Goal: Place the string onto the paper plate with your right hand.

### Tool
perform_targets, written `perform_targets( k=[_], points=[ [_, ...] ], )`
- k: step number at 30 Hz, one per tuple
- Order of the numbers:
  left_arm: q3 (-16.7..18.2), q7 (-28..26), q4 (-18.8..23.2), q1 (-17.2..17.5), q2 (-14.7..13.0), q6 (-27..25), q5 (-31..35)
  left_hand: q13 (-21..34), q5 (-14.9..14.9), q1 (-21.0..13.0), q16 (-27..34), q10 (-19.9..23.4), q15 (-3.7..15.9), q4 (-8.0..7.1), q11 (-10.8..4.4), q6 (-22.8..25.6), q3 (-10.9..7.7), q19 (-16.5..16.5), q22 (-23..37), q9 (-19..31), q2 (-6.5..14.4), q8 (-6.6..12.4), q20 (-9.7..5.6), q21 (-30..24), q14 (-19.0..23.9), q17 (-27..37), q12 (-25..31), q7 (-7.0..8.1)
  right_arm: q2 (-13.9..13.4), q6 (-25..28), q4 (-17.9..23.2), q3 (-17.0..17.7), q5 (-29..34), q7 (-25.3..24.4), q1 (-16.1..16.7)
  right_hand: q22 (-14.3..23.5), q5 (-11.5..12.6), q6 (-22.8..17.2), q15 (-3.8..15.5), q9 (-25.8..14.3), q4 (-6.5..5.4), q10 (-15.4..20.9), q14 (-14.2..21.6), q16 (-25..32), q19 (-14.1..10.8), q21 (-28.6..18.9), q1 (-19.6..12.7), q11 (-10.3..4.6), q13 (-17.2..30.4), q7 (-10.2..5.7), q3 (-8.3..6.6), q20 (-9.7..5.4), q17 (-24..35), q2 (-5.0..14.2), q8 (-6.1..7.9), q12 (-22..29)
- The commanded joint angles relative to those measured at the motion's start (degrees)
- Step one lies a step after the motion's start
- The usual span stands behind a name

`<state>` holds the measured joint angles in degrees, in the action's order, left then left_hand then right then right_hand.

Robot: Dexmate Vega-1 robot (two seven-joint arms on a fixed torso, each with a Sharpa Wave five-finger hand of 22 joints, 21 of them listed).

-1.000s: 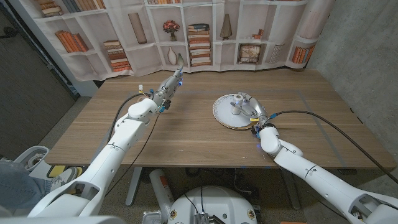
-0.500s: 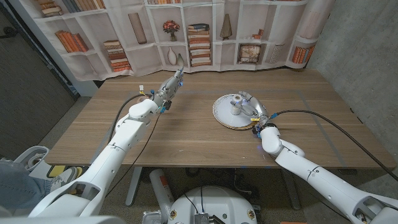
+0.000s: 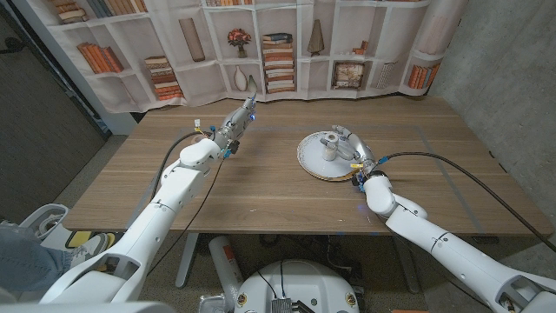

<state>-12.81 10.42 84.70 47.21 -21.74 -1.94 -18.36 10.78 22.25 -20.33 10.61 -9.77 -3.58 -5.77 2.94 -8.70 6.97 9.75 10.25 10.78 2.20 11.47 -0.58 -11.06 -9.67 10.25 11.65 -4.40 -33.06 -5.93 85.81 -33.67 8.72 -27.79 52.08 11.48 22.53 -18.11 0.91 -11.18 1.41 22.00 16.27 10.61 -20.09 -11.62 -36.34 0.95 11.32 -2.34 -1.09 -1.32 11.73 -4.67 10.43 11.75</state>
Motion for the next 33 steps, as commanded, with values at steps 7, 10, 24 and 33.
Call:
perform_targets(
  k=[7,10,24,33],
  points=[
    [-0.02,0.79,-1.10,-0.66,0.12,0.82,-0.11,0.14,0.21,-0.23,0.13,-0.46,-0.37,-0.12,0.06,-0.16,0.45,5.32,0.29,0.17,0.48,-0.07,0.43,-0.49,-2.83,0.26,0.11,0.23,-0.27,-1.60,2.47,1.40,-0.95,0.82,0.94,0.06,0.48,-0.12,-0.40,-0.20,-0.66,0.19,0.41,0.51,-0.09,-0.23,1.89,0.38,0.14,0.55,0.78,0.60,0.15,0.26,0.66,0.43],
    [-0.01,0.86,-1.16,-0.70,0.13,0.82,-0.14,0.14,0.21,-0.25,0.14,-0.43,-0.33,-0.12,-0.01,-0.16,0.49,5.32,0.29,0.17,0.50,-0.07,0.42,-0.50,-2.82,0.26,0.12,0.24,-0.33,-1.10,3.19,1.65,-0.97,0.88,1.15,0.07,0.54,-0.20,-0.46,-0.20,-0.94,0.14,0.34,0.52,-0.03,-0.24,2.34,0.49,0.14,0.55,0.90,0.67,0.17,0.45,0.72,0.45],
    [0.08,0.84,-0.99,-0.47,0.08,0.88,-0.19,0.14,0.20,-0.31,0.16,-0.43,-0.32,-0.12,0.02,-0.16,0.64,5.35,0.29,0.17,0.57,-0.07,0.47,-0.50,-2.81,0.27,0.13,0.27,-0.55,-2.46,5.07,3.33,-3.58,2.32,1.94,0.11,0.59,-1.03,-0.88,-0.20,-2.94,0.22,0.22,0.71,0.46,-0.29,4.79,1.21,0.13,1.22,0.68,0.88,0.32,3.54,1.08,0.70],
    [0.19,1.11,-1.26,-0.40,0.00,1.13,-0.33,0.14,0.20,-0.35,0.14,-0.40,-0.33,-0.11,0.01,-0.15,0.73,5.36,0.29,0.17,0.60,-0.06,0.47,-0.51,-2.86,0.27,0.15,0.23,-0.50,-3.18,5.99,4.18,-4.16,2.32,2.26,0.07,0.32,-1.76,-1.07,-0.17,-3.36,0.43,0.11,0.73,0.62,-0.35,4.34,1.27,0.11,0.97,-0.64,0.93,0.31,6.71,1.36,0.92]
  ],
)
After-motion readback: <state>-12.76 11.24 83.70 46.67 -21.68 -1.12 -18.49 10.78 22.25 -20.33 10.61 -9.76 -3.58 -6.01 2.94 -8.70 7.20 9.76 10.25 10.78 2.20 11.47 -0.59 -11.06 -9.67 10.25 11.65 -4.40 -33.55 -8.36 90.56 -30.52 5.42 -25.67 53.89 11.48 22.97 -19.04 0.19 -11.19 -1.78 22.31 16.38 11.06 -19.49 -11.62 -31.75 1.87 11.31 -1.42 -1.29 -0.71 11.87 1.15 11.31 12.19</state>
